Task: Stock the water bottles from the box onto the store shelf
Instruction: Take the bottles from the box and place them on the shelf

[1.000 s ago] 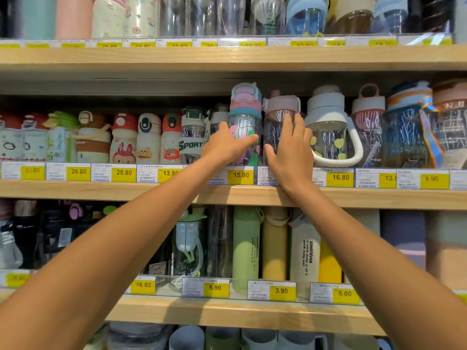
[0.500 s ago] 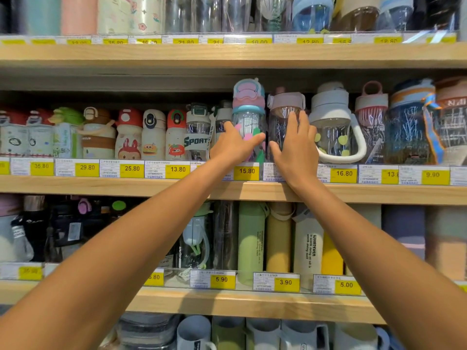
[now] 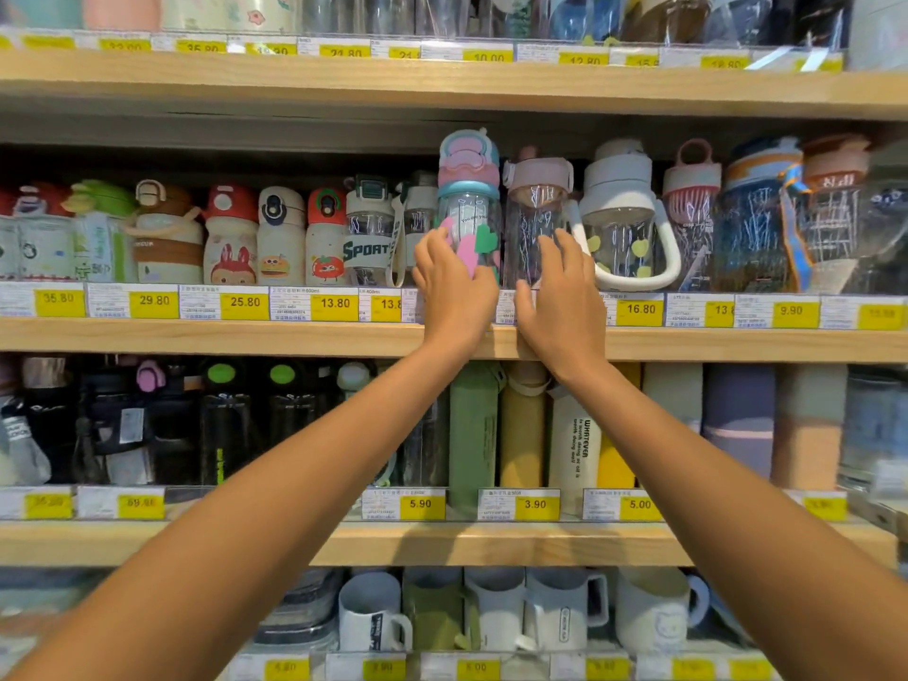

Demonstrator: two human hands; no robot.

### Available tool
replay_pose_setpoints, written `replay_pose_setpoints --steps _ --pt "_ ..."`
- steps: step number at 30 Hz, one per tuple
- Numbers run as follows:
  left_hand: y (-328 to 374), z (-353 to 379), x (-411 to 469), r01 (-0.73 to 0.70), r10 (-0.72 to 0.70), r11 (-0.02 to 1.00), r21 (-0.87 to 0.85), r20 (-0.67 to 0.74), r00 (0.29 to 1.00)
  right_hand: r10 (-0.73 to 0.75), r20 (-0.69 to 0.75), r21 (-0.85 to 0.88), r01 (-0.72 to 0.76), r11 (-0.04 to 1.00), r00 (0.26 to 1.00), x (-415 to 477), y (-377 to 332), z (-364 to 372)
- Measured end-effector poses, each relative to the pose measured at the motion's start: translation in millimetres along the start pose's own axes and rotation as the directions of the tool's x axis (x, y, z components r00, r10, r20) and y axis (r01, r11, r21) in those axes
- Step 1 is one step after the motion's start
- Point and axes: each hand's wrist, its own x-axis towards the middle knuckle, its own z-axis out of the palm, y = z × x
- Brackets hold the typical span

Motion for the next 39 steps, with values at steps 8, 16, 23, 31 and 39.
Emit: replay_pose_setpoints --steps 8,16,23,31,39 --pt "2 35 -82 -0.024 0.047 0.974 -0.226 0.096 0.994 -0.136 0.09 0.041 0.133 0.99 0.987 -61 41 -41" --pt "38 139 -187 0.202 -0.111 0.951 -0.232 0.351 0.93 -0.07 0.35 -0.046 0.092 0.995 0.934 -149 165 -109" --pt "73 259 -317 0.412 -0.284 0.901 -0.135 0.534 0.796 0.136 0.501 -0.111 -0.092 0.99 0.854 -262 303 -198" --pt "103 387 -489 0.456 -0.323 0.884 0.104 0.841 0.433 0.463 0.647 -0.295 -0.362 0.884 0.605 -406 450 -298" --pt "131 512 -653 0.387 -0.226 0.903 0.187 0.972 0.058 0.727 0.626 -0.498 -0.573 0.65 0.281 -541 569 -390"
